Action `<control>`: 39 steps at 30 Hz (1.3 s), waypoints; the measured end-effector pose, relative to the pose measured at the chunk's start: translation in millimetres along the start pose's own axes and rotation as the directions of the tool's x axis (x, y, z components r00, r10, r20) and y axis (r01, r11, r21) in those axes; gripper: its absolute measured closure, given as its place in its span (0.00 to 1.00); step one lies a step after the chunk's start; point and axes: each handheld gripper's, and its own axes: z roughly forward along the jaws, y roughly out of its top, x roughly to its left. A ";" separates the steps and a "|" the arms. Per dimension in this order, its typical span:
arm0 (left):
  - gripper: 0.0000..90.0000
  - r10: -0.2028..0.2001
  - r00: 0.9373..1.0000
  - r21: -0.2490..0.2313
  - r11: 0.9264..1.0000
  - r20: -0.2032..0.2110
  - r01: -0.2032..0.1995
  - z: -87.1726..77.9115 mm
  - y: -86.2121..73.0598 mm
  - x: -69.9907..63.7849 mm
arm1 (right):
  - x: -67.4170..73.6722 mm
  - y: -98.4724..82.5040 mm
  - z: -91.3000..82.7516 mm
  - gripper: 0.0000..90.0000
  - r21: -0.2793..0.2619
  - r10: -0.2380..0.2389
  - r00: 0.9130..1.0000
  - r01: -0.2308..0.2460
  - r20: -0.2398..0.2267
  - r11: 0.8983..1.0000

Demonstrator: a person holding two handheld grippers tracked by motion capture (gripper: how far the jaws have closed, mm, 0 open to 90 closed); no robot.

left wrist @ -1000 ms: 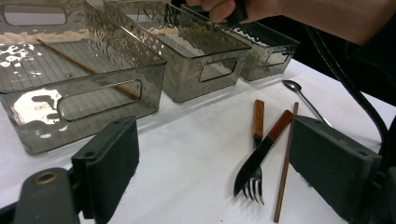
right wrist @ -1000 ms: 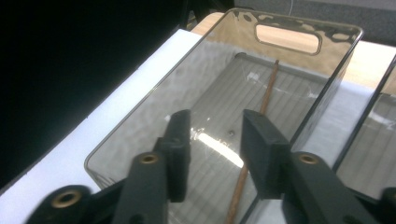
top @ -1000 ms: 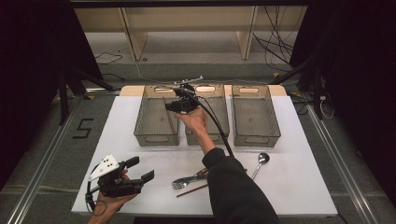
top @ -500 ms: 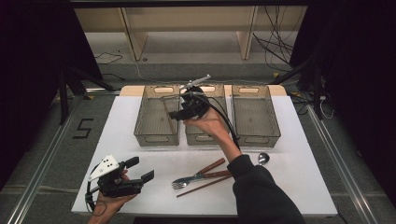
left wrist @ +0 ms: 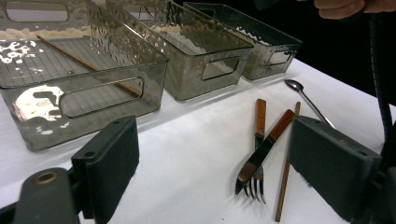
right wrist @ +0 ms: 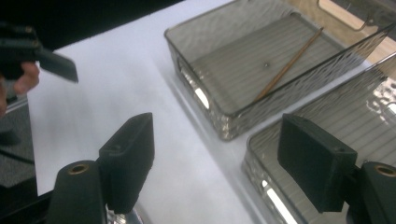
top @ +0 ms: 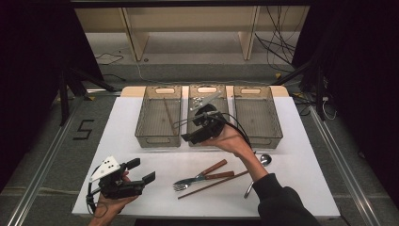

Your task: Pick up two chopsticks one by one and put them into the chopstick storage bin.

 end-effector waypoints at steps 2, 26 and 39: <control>0.18 0.000 1.000 -0.001 1.000 0.000 0.000 0.0 0.0 0.0 | 1.5 -2.5 -1.0 0.31 0.010 -0.008 1.000 0.008 0.000 1.000; 0.18 0.003 1.000 0.010 1.000 -0.003 -0.003 2.1 -0.8 -0.3 | 36.1 -65.8 -5.3 0.26 0.158 -0.148 0.987 0.157 -0.064 0.975; 0.18 0.004 1.000 0.013 1.000 -0.005 -0.004 2.1 -1.1 -0.2 | 44.3 -87.0 0.9 0.25 0.205 -0.169 0.984 0.177 -0.055 0.963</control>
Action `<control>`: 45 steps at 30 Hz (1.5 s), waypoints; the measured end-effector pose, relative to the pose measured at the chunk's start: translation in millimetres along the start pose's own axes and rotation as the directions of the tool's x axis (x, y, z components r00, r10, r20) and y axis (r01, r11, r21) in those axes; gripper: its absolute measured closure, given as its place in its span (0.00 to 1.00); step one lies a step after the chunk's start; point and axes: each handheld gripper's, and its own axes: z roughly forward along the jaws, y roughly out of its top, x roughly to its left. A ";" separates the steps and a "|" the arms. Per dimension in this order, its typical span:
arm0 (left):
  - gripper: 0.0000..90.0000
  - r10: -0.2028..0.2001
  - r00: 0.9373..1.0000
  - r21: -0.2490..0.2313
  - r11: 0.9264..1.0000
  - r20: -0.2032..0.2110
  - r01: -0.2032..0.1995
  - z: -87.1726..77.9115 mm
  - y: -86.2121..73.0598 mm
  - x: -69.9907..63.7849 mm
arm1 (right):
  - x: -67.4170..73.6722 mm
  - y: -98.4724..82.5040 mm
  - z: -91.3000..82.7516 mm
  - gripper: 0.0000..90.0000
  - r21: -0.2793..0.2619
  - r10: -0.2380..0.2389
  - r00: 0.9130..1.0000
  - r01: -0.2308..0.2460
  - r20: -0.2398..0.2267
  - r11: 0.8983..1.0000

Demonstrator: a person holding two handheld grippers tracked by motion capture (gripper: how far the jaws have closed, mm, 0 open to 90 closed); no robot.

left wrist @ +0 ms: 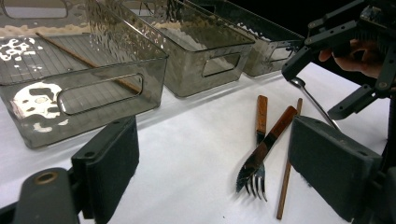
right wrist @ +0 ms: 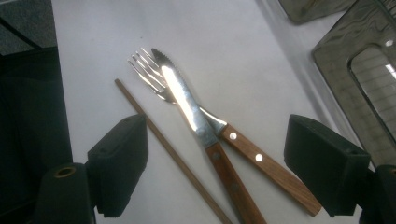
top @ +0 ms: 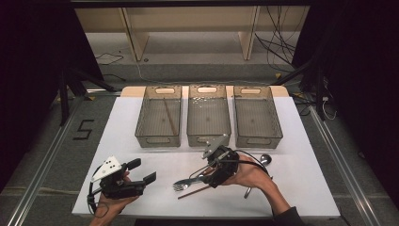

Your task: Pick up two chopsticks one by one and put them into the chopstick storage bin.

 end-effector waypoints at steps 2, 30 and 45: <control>0.18 -0.002 1.000 0.001 1.000 0.000 0.002 0.2 -0.1 0.1 | 2.0 -1.8 1.4 0.25 0.008 0.001 1.000 -0.001 -0.002 1.000; 0.18 0.001 1.000 0.000 1.000 -0.002 -0.001 -0.5 0.1 0.2 | 17.9 -16.3 21.2 0.50 0.184 -0.174 0.984 0.178 -0.039 0.967; 0.18 -0.002 1.000 0.000 1.000 -0.002 0.002 -0.2 -0.1 0.1 | 18.3 -19.0 37.1 0.67 0.254 -0.232 0.970 0.243 -0.070 0.936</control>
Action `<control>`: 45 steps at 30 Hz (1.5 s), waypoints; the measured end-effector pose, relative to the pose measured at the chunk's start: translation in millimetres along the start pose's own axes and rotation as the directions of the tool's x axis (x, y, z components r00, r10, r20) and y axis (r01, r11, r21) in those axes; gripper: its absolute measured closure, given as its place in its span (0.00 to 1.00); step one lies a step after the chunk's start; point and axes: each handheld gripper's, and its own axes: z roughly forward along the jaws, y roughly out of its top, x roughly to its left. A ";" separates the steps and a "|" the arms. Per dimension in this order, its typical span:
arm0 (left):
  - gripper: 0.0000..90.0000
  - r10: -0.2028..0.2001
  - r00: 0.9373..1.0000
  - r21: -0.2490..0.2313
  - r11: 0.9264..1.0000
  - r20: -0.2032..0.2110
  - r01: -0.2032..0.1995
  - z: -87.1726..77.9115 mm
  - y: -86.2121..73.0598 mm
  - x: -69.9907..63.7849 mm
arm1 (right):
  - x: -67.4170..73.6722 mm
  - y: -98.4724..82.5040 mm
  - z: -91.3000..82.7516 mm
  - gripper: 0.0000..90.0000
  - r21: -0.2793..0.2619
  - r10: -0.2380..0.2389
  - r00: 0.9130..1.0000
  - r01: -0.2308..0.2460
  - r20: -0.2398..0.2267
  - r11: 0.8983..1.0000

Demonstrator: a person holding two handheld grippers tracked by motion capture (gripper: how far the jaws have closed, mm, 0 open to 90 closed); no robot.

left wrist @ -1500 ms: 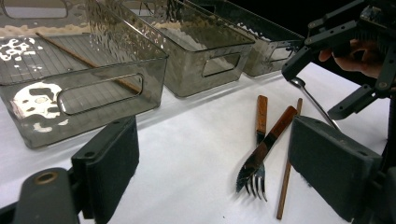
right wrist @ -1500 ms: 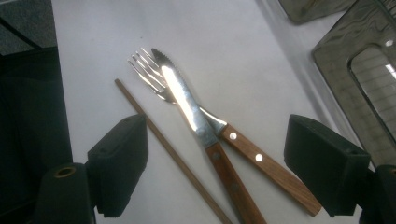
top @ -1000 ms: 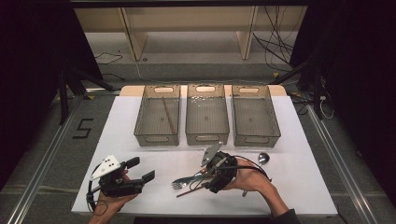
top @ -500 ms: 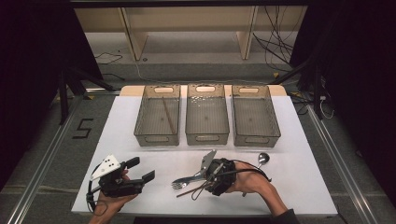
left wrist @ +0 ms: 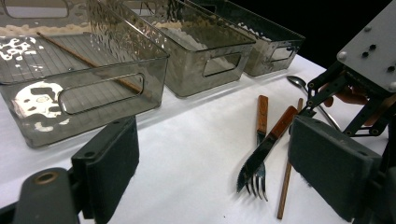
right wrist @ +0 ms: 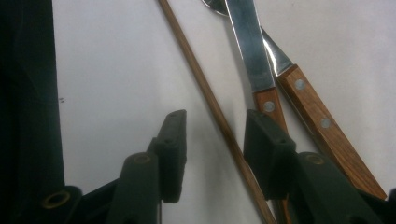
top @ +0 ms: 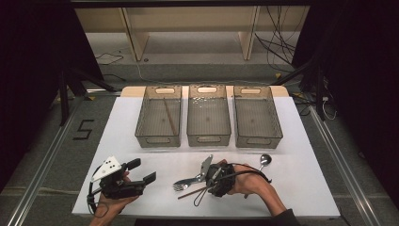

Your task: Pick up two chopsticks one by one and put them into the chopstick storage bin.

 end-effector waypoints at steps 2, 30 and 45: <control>0.18 0.000 1.000 0.001 1.000 0.000 0.000 0.1 -0.1 0.1 | -0.9 0.2 0.9 0.69 0.014 -0.006 1.000 0.007 -0.005 1.000; 0.18 -0.001 1.000 -0.002 1.000 0.000 0.001 0.6 -0.1 -0.3 | -2.3 12.2 10.6 0.90 0.136 -0.148 0.988 0.153 -0.049 0.979; 0.18 -0.001 1.000 -0.002 1.000 0.001 0.001 0.4 0.0 -0.1 | -2.8 16.4 10.2 0.94 0.170 -0.225 0.971 0.235 -0.076 0.957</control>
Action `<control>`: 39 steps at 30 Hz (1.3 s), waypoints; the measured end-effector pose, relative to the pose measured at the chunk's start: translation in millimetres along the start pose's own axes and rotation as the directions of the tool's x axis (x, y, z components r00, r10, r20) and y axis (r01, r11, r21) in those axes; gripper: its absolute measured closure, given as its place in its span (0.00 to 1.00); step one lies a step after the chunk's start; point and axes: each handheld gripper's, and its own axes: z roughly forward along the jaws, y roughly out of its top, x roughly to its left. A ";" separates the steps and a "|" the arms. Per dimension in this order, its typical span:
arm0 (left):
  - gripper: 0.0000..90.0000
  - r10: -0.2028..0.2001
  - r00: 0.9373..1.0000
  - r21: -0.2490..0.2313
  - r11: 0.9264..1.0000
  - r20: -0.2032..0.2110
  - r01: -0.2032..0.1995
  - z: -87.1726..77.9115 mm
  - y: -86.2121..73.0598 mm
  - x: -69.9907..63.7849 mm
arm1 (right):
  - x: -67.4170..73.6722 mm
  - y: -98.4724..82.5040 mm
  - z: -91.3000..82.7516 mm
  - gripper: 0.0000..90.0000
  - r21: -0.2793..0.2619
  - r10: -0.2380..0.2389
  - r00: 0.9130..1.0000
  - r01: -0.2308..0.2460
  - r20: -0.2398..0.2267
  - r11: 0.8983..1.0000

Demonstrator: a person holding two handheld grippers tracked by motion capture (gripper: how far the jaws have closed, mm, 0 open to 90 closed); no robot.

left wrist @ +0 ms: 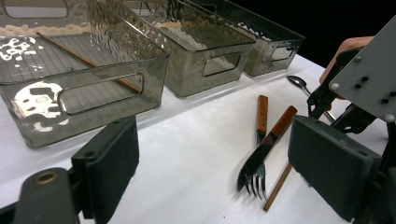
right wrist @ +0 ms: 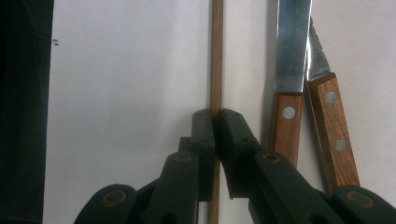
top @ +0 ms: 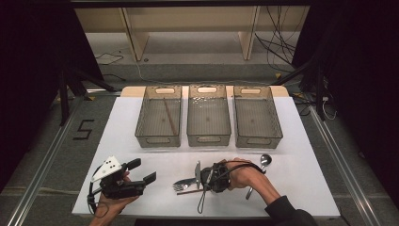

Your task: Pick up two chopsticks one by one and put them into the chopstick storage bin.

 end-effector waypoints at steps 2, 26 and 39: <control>0.18 0.000 1.000 -0.001 1.000 -0.001 0.000 -0.2 0.0 0.2 | 0.0 -0.2 0.8 0.94 -0.011 -0.011 1.000 0.011 0.004 1.000; 0.18 0.001 1.000 -0.003 1.000 -0.003 -0.001 -0.8 0.2 0.3 | -18.9 -2.7 -49.4 0.95 -0.224 0.157 0.986 -0.142 0.050 0.964; 0.18 0.001 1.000 0.000 1.000 -0.001 -0.001 -0.9 0.2 0.5 | -56.2 -9.8 -73.2 0.95 -0.470 0.447 0.894 -0.398 -0.008 0.788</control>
